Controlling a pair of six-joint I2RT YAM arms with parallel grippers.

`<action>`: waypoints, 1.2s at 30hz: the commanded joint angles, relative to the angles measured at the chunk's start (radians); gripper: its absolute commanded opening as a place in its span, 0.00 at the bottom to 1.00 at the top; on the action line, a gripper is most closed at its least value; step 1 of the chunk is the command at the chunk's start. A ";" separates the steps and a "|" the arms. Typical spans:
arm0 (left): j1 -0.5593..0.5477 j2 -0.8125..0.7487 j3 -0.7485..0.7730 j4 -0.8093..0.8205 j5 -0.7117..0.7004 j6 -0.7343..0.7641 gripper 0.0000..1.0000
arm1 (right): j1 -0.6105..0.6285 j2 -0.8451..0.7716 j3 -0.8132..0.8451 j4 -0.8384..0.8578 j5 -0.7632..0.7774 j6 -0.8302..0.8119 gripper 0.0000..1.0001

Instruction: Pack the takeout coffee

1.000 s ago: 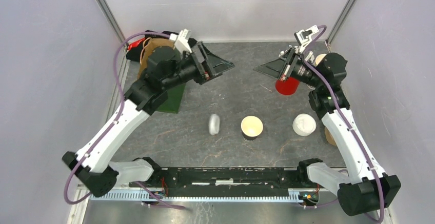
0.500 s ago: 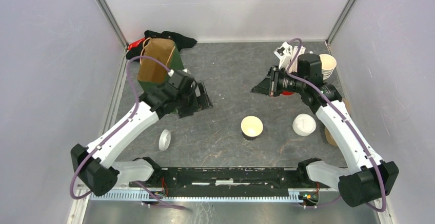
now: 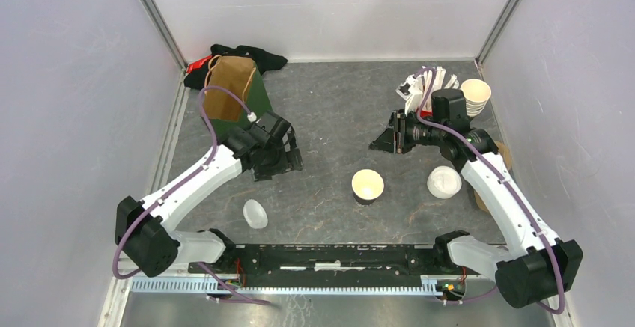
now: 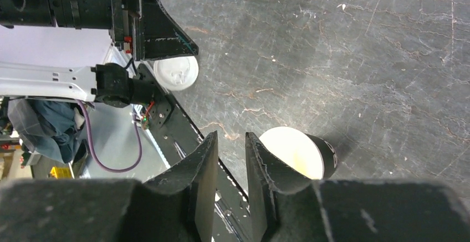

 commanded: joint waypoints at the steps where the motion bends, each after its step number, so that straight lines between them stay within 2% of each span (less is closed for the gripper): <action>1: 0.004 0.014 -0.014 0.117 0.083 0.024 0.99 | 0.011 -0.005 0.011 -0.041 0.011 -0.103 0.32; 8: 0.007 -0.052 -0.116 -0.001 -0.045 -0.202 0.92 | 0.040 0.009 0.007 -0.067 0.024 -0.155 0.37; 16: 0.061 -0.046 -0.242 -0.025 -0.068 -0.365 0.89 | 0.055 0.003 0.015 -0.074 0.015 -0.177 0.40; 21: 0.120 -0.050 -0.314 0.049 -0.053 -0.343 0.74 | 0.061 -0.021 -0.009 -0.079 0.018 -0.177 0.41; 32: 0.121 -0.005 -0.355 0.055 -0.102 -0.313 0.60 | 0.063 -0.046 -0.005 -0.102 0.033 -0.186 0.42; 36: 0.121 0.013 -0.373 0.066 -0.104 -0.323 0.52 | 0.063 -0.048 -0.002 -0.105 0.035 -0.187 0.42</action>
